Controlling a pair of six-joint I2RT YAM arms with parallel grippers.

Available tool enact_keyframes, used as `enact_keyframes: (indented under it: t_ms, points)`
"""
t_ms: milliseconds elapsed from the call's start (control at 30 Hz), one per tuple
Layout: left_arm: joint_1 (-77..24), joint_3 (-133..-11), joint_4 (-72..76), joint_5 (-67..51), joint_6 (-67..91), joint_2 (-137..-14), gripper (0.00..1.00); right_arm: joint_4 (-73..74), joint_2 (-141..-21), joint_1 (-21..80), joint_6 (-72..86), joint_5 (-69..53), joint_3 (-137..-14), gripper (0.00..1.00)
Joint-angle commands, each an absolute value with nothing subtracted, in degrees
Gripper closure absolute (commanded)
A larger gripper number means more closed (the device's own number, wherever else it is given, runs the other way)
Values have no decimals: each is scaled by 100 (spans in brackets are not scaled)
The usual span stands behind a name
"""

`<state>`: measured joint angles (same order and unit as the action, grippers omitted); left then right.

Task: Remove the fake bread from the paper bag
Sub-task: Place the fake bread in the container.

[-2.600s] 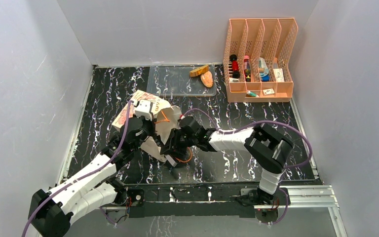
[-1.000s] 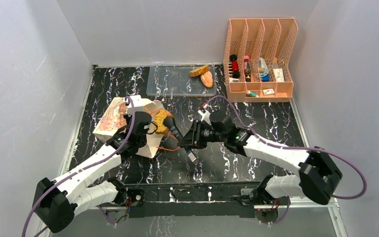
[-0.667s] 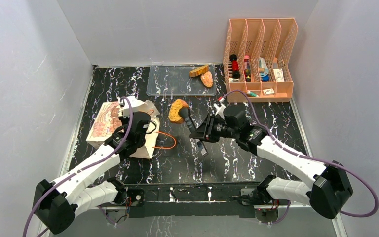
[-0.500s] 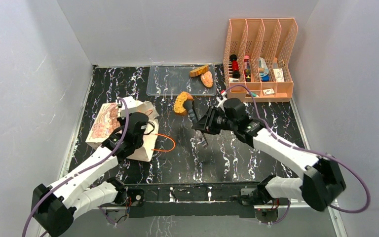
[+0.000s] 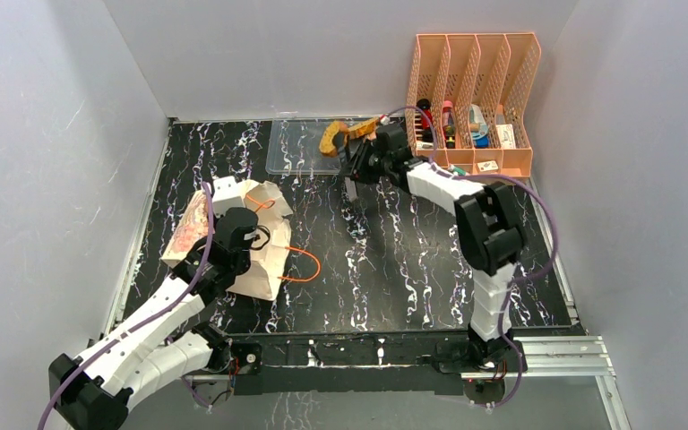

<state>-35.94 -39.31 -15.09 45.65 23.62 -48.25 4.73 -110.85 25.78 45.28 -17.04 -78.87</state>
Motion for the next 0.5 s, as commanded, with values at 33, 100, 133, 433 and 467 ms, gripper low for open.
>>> enact_keyframes:
  t_ms: [33, 100, 133, 433, 467]
  points:
    - [-3573, -3890, -1412, 4413, 2307, -4635, 100, 514, -12152, 2316, 4120, -1490, -9834, 100]
    - [-3569, -3886, -1377, 4411, 2249, -4621, 100, 808, -12610, 2280, 4091, -1386, -10525, 100]
    - [-3572, -3883, -1357, 4409, 2223, -4614, 100, 958, -12816, 2268, 4084, -1343, -10861, 100]
    - [-3573, -3818, -1211, 4302, 2166, -4647, 100, 1903, -13855, 2208, 4089, -1297, -12195, 100]
    - [-3574, -3814, -1186, 4301, 2148, -4650, 100, 1769, -13769, 2212, 4105, -1296, -11987, 100]
